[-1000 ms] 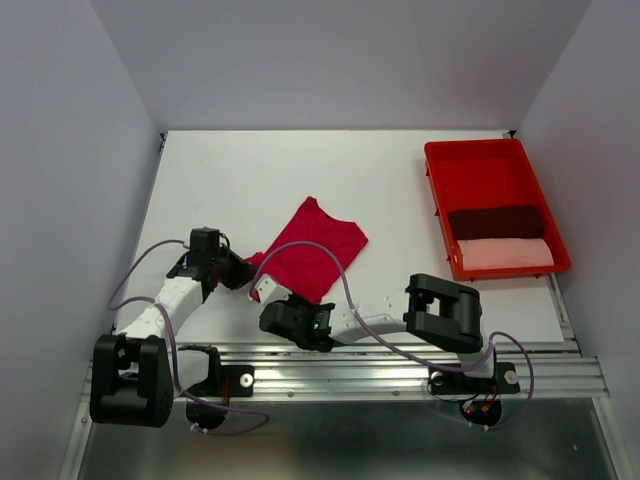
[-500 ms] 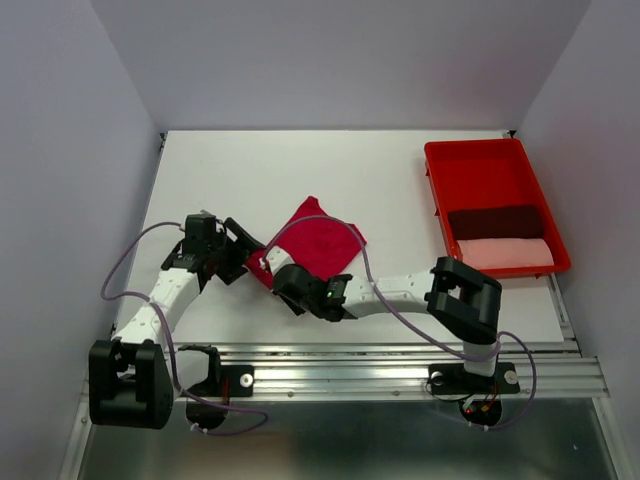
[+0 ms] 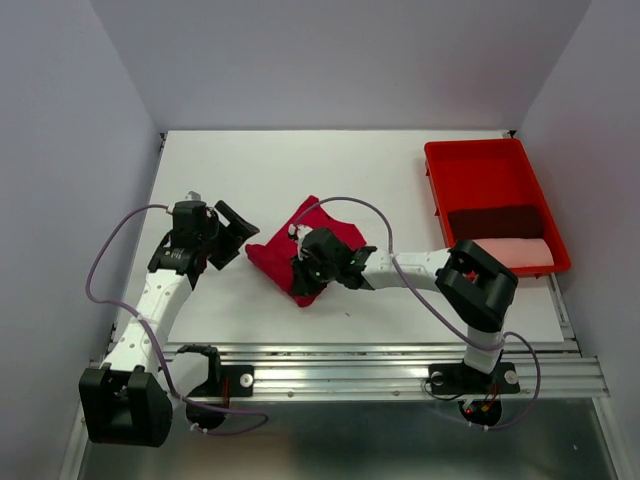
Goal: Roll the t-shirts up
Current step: Roll the T-shirt to the center of the board.
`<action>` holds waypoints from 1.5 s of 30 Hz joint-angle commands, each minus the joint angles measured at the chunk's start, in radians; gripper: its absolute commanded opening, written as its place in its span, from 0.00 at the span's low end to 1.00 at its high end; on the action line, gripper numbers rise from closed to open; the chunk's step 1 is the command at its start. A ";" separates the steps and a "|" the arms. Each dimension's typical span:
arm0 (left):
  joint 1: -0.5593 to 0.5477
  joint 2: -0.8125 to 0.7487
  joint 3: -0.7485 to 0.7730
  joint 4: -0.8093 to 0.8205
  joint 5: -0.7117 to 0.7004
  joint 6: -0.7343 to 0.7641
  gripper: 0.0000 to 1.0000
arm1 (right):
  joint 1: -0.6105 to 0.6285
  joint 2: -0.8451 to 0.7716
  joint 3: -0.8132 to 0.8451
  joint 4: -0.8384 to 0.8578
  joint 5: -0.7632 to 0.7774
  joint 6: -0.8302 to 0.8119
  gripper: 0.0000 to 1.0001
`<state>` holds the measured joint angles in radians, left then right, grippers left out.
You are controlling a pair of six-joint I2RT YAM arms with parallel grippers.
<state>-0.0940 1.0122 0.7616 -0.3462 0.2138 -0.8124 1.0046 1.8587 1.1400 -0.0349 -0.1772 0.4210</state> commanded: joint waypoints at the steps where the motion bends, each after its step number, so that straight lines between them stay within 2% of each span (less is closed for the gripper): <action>1: 0.005 -0.024 -0.010 -0.001 0.024 0.019 0.87 | -0.058 -0.044 -0.058 0.151 -0.258 0.126 0.01; 6: 0.005 -0.018 -0.041 0.039 0.071 0.022 0.85 | -0.127 -0.030 -0.117 0.286 -0.404 0.263 0.01; 12: 0.004 0.012 -0.084 0.102 0.140 0.021 0.72 | -0.207 0.006 -0.164 0.427 -0.577 0.406 0.01; 16: -0.003 0.031 -0.100 0.147 0.174 0.024 0.59 | -0.242 0.054 -0.184 0.503 -0.677 0.476 0.01; 17: -0.004 0.040 -0.102 0.153 0.177 0.025 0.52 | -0.256 0.060 -0.181 0.503 -0.686 0.484 0.01; 23: -0.016 0.072 -0.108 0.208 0.199 0.015 0.30 | -0.278 0.106 -0.169 0.498 -0.734 0.506 0.01; 25: -0.019 0.089 -0.111 0.234 0.206 0.010 0.26 | -0.278 0.126 -0.169 0.500 -0.745 0.515 0.01; 26: -0.021 0.094 -0.110 0.242 0.210 0.007 0.21 | -0.278 0.131 -0.169 0.500 -0.748 0.518 0.01; 28: -0.029 0.115 -0.111 0.260 0.216 0.002 0.17 | -0.278 0.140 -0.169 0.500 -0.749 0.522 0.01; 29: -0.033 0.130 -0.108 0.274 0.217 -0.002 0.13 | -0.278 0.140 -0.171 0.500 -0.749 0.522 0.01; 35: -0.056 0.192 -0.108 0.338 0.220 -0.010 0.00 | -0.287 0.152 -0.171 0.498 -0.749 0.527 0.01; 45: -0.061 0.264 -0.116 0.378 0.200 -0.002 0.00 | -0.305 0.168 -0.167 0.500 -0.757 0.539 0.01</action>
<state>-0.1497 1.2682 0.6617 -0.0174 0.4149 -0.8238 0.7116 2.0117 0.9649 0.4206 -0.9024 0.9466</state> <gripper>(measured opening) 0.066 0.187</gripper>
